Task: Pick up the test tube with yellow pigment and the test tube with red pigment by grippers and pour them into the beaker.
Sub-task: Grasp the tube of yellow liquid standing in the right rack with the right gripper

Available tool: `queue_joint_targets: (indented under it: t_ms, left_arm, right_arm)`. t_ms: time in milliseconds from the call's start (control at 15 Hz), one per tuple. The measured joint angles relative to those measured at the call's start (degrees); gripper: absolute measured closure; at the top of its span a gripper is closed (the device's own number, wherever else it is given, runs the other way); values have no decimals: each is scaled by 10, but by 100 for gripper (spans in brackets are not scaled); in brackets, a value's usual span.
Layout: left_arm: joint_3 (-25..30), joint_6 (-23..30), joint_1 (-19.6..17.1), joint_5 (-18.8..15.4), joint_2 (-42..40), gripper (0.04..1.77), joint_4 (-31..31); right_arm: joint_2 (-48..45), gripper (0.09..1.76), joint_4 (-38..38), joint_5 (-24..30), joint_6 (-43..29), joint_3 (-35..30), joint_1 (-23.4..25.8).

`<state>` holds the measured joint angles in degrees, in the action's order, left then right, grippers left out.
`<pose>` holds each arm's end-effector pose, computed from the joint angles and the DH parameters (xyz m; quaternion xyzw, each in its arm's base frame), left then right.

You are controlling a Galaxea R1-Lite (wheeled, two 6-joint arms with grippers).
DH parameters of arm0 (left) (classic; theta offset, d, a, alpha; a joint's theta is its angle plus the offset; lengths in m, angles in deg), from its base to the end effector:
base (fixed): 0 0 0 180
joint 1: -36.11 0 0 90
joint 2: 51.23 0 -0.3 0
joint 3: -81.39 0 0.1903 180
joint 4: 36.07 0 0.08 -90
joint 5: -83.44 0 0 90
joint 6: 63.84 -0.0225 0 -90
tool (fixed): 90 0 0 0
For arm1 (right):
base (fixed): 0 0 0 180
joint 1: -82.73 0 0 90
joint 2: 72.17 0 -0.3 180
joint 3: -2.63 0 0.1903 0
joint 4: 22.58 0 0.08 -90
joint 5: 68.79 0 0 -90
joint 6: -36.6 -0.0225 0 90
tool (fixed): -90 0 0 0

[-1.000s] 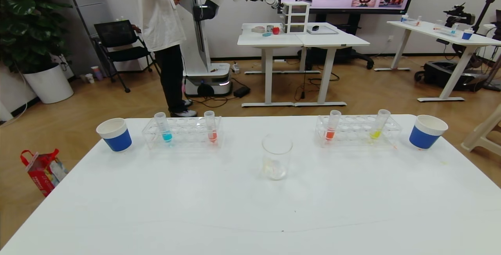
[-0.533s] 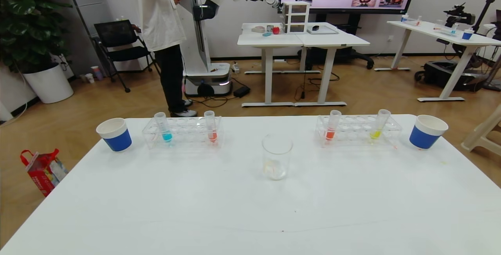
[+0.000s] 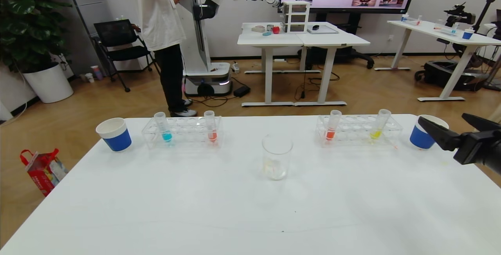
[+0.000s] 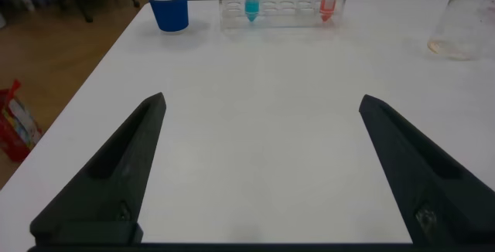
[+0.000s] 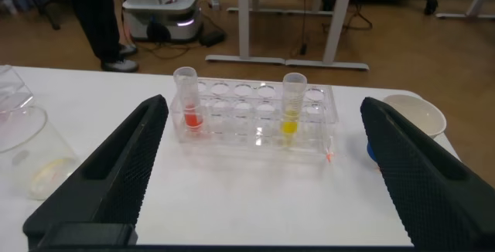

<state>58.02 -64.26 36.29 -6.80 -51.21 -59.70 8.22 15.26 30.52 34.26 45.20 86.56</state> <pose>-0.0228 0.0000 0.0750 0.0037 0.0024 -0.0037 1.0000 0.2022 -0.0099 0.1791 0.0204 0.0008 0.0478 0.9986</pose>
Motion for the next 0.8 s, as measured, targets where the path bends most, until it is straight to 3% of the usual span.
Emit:
queue_joint_targets:
  t_ms: [467,800]
  left_arm:
    - [0,0,0,0,0,7,0]
    - [0,0,0,0,0,7,0]
  right_arm:
    - [271,11,252,44,-4,12,52]
    - [400,11,282,54,-4,117,53]
